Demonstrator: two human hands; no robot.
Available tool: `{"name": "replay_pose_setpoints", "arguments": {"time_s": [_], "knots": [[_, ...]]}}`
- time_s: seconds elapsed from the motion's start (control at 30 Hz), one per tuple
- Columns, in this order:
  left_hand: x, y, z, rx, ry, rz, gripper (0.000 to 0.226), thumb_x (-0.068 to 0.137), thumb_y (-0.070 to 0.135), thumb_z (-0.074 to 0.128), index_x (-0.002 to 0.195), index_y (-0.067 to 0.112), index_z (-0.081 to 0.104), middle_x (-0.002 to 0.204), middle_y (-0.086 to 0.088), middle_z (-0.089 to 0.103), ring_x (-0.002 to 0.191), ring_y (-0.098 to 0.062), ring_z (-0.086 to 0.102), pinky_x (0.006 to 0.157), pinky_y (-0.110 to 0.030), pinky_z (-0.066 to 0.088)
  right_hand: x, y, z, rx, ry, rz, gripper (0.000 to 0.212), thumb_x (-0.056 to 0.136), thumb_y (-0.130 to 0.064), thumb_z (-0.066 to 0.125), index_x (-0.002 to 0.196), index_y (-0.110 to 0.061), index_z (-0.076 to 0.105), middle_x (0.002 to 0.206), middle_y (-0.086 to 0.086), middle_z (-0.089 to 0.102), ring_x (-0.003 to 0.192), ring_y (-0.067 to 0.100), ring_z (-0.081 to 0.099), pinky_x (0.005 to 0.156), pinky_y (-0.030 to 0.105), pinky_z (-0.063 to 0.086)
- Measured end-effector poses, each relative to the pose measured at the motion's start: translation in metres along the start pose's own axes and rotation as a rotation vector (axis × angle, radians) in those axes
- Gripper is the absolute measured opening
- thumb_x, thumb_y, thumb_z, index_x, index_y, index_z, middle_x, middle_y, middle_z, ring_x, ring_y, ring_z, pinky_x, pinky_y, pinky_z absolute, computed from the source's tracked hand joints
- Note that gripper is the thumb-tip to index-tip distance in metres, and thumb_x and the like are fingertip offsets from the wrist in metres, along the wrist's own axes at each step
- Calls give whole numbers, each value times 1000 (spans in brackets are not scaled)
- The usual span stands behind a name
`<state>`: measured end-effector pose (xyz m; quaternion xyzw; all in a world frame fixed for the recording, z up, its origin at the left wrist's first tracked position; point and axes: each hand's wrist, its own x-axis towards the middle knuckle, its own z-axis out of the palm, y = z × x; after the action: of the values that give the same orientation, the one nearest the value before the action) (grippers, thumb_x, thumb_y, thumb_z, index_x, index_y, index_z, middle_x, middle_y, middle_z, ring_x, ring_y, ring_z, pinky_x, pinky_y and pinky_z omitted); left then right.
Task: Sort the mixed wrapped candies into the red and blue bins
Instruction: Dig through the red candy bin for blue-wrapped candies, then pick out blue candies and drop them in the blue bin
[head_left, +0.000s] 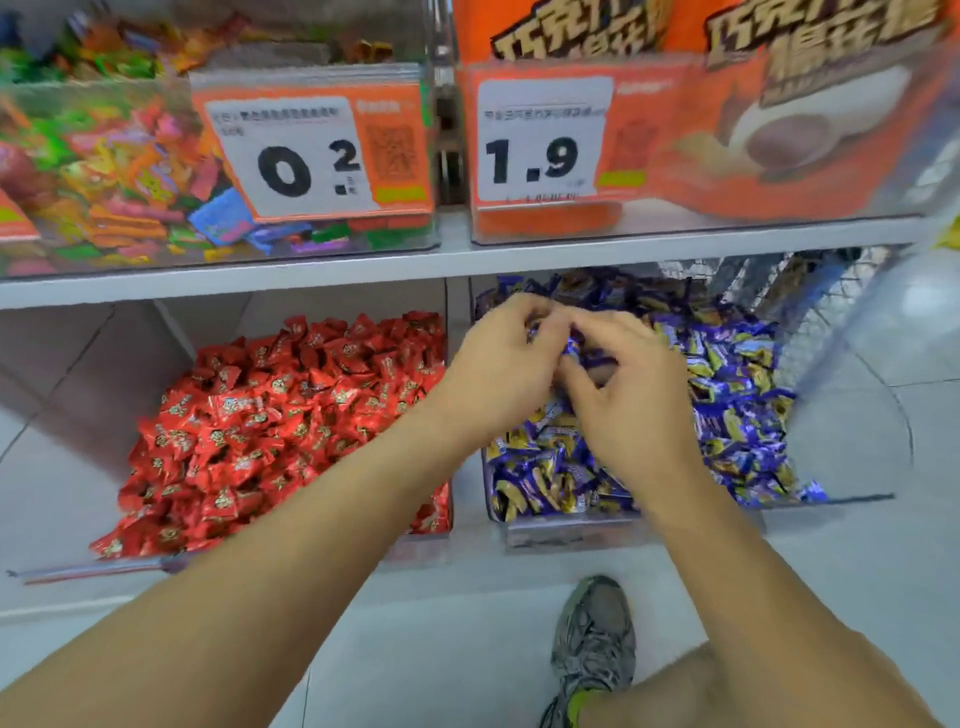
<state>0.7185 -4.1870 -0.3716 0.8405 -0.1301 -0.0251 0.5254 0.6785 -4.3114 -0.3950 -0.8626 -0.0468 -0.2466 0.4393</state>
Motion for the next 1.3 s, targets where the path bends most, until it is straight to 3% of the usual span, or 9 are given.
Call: {"name": "replay_pose_setpoints", "arguments": {"time_s": [0.07,0.13,0.3,0.5,0.67,0.73,0.87,1.1,1.3], "knots": [[7,-6,5,269,-80,186,42,99,35,52,136,17,52,116,-5,65,104,-19,61,94,-34,48,11,16,-10,-51,31,77,48,86,-3,67,129,-24,66,119,-6,65,77,9,68,77,25,56],[7,-19,0,477,-73,262,53,95,42,53,142,20,46,122,-6,59,115,-22,52,102,-35,40,20,26,-18,-119,54,112,53,83,-7,71,133,-21,62,125,-2,65,98,16,67,93,25,50],[-22,-60,-47,402,311,339,25,89,11,57,114,15,62,106,1,60,100,-14,54,91,-22,39,16,35,-36,-226,155,179,43,85,-7,62,126,-18,65,123,6,60,102,13,53,81,1,30],[-45,-138,-99,981,-352,136,63,92,62,38,149,37,34,160,6,28,151,-21,14,123,-43,10,-8,-16,0,-86,207,-123,26,88,0,59,105,-15,71,108,2,61,99,17,61,88,39,52],[-56,-151,-123,966,-324,204,57,92,54,54,144,34,43,149,5,43,143,-19,30,121,-40,18,-22,-72,60,-103,-329,-375,21,91,-4,60,109,-10,68,113,4,56,100,13,58,89,28,49],[-57,-151,-131,959,-300,211,55,89,52,56,140,32,49,140,3,50,138,-21,37,119,-39,24,-16,-81,82,-388,-636,-298,30,93,-12,57,123,-15,59,125,4,47,107,20,57,93,37,48],[-62,-153,-152,942,-292,183,47,90,49,55,134,31,52,124,2,57,123,-19,46,106,-36,39,34,-80,123,-816,-959,-217,55,85,-14,64,137,-18,46,131,12,45,114,32,57,93,36,50],[-75,-160,-185,907,-331,99,46,90,58,47,127,32,56,127,7,54,124,-17,45,101,-40,43,88,-69,167,-1084,-1350,-109,142,48,-43,97,159,-28,9,151,9,46,136,29,47,111,37,41],[-84,-160,-191,961,-345,79,38,91,57,49,125,41,53,133,17,46,123,-11,41,108,-37,35,67,-55,172,-846,-1313,-7,139,52,-38,98,156,-29,7,143,13,51,113,33,64,100,39,50]]}}
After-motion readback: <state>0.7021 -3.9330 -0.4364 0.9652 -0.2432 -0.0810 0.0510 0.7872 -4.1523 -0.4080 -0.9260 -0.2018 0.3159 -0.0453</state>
